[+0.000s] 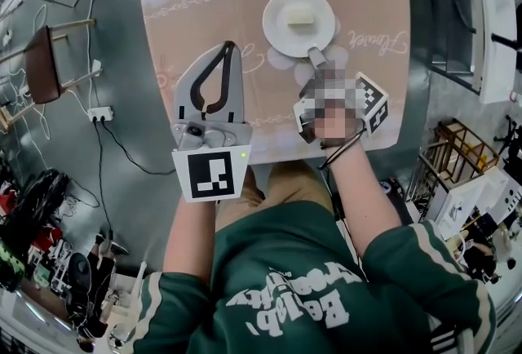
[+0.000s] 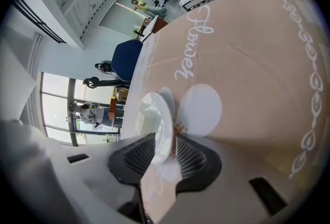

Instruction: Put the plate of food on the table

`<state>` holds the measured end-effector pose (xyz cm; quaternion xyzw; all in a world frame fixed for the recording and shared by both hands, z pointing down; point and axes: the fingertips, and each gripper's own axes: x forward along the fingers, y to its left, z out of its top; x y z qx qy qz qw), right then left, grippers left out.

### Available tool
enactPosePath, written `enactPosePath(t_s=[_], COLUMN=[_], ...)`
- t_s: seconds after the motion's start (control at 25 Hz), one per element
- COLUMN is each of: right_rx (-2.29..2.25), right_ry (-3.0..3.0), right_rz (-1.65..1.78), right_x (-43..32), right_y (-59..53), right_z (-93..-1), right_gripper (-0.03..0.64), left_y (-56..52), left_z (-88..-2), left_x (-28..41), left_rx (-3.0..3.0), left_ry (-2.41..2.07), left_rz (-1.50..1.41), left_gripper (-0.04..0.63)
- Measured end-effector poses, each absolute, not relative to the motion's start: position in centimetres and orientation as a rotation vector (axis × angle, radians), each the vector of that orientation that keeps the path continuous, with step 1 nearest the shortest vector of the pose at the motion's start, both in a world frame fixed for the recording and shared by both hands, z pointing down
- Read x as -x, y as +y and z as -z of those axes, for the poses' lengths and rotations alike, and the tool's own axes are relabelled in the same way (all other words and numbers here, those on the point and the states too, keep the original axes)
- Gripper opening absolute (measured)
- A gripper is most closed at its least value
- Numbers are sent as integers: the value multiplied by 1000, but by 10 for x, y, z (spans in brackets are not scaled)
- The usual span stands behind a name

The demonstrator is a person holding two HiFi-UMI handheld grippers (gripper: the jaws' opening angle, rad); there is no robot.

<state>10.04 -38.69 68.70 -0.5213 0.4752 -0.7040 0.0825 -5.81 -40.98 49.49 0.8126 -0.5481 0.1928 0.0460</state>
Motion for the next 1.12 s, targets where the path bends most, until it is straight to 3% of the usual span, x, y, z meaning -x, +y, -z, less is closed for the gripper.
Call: enactPosePath(t_s=[0.36, 0.48, 0.72, 1.12], right_rx=[1722, 1747, 1672, 1497], right_ry=[1961, 2147, 2417, 2930], right_rz=[1807, 1650, 1343, 469], right_x=[-108, -109, -108, -57], right_y=[-399, -404, -409, -371], right_z=[-657, -633, -564, -411], right_gripper=[107, 41, 15, 15], left_y=[-396, -392, -378, -348], left_z=[-488, -477, -436, -353], left_x=[58, 58, 54, 52], left_rx=[-2498, -2515, -2582, -2727], left_ry=[-1669, -1681, -1686, -1571], left_rz=[-580, -589, -570, -438], left_gripper=[9, 9, 9, 9])
